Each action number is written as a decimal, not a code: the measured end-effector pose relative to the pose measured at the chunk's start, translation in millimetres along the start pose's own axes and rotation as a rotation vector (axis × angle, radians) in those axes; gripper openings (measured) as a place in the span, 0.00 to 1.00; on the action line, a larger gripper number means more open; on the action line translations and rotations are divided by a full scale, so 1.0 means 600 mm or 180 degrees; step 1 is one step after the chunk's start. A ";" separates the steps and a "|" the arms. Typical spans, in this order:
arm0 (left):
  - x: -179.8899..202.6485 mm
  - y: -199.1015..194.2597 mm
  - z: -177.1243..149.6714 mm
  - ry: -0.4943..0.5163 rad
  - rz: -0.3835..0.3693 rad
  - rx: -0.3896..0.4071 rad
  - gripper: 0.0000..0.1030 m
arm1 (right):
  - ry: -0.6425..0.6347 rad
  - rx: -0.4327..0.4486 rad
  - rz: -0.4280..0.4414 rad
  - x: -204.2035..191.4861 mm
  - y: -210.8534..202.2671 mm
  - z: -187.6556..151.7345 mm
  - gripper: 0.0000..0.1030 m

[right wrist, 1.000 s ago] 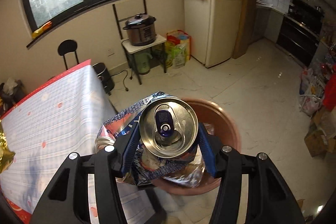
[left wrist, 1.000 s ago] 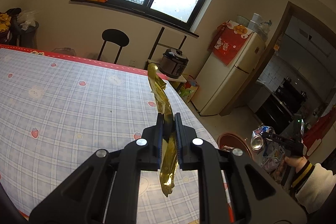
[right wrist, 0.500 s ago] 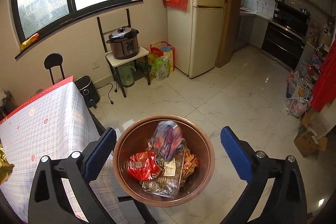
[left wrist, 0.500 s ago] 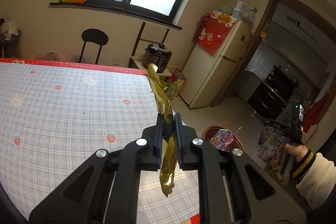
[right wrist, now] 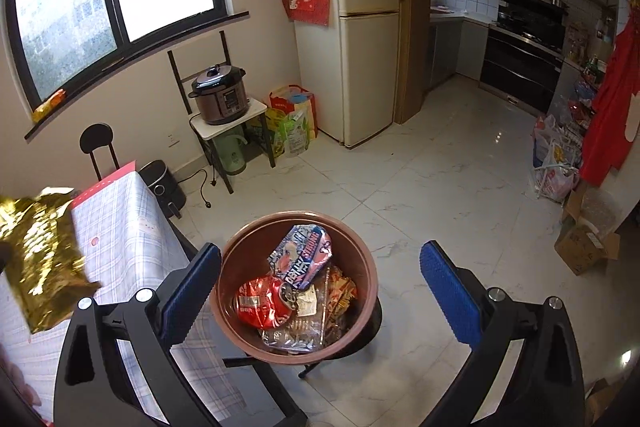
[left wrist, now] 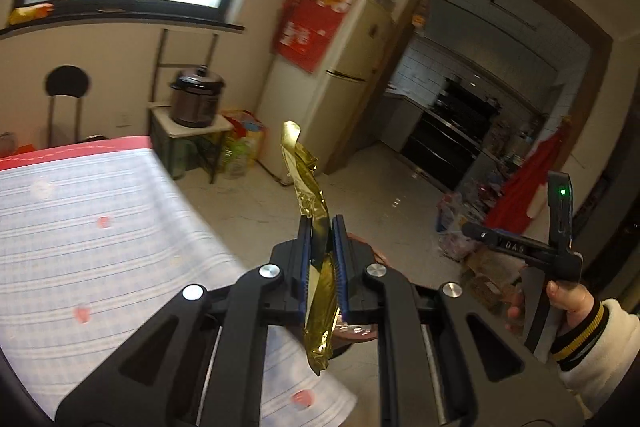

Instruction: Collect trash

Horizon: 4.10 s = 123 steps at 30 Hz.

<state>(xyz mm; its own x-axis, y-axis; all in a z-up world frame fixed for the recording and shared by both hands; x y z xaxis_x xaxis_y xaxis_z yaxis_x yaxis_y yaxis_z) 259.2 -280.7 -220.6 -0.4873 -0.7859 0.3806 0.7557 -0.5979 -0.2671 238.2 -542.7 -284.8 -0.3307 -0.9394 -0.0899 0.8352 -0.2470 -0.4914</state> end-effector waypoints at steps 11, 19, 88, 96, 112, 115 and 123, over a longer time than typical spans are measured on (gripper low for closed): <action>0.149 0.226 -0.054 -0.0100 -0.0619 -0.0536 0.14 | 0.0123 -0.0025 -0.0097 0.066 -0.056 -0.011 0.95; 0.180 0.287 -0.081 0.0021 -0.0701 -0.0729 0.69 | 0.0092 -0.0093 -0.0268 0.090 -0.074 -0.031 0.95; -0.102 -0.302 0.080 0.0981 0.0333 0.0007 0.94 | -0.0132 0.0472 -0.0293 -0.264 -0.366 -0.064 0.95; -0.100 -0.299 0.079 0.1017 0.0310 -0.0004 0.94 | -0.0123 0.0490 -0.0332 -0.257 -0.368 -0.059 0.95; -0.096 -0.293 0.084 0.1031 0.0257 -0.0007 0.94 | -0.0122 0.0503 -0.0396 -0.248 -0.367 -0.051 0.95; -0.096 -0.290 0.084 0.1036 0.0233 -0.0008 0.94 | -0.0133 0.0493 -0.0402 -0.251 -0.366 -0.052 0.95; -0.098 -0.288 0.084 0.1029 0.0231 -0.0012 0.94 | -0.0126 0.0493 -0.0408 -0.250 -0.366 -0.054 0.95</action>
<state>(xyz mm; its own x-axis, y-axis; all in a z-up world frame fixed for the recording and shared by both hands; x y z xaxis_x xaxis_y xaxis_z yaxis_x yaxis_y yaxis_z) 179.3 -123.1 -152.5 -0.5463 -0.8354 0.0599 0.7922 -0.5386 -0.2867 90.3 -339.8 -191.7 -0.4238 -0.9058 0.0005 0.8459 -0.3959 -0.3573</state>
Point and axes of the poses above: each gripper's, at about its wrist camera, not at the fingertips, and y roughly the way its jaws point, x to its right, z to its top, the point moved 10 cm from there along y, roughly the way its jaws point, and after that the axes turned 14 degrees about x, right-handed, at the moved point
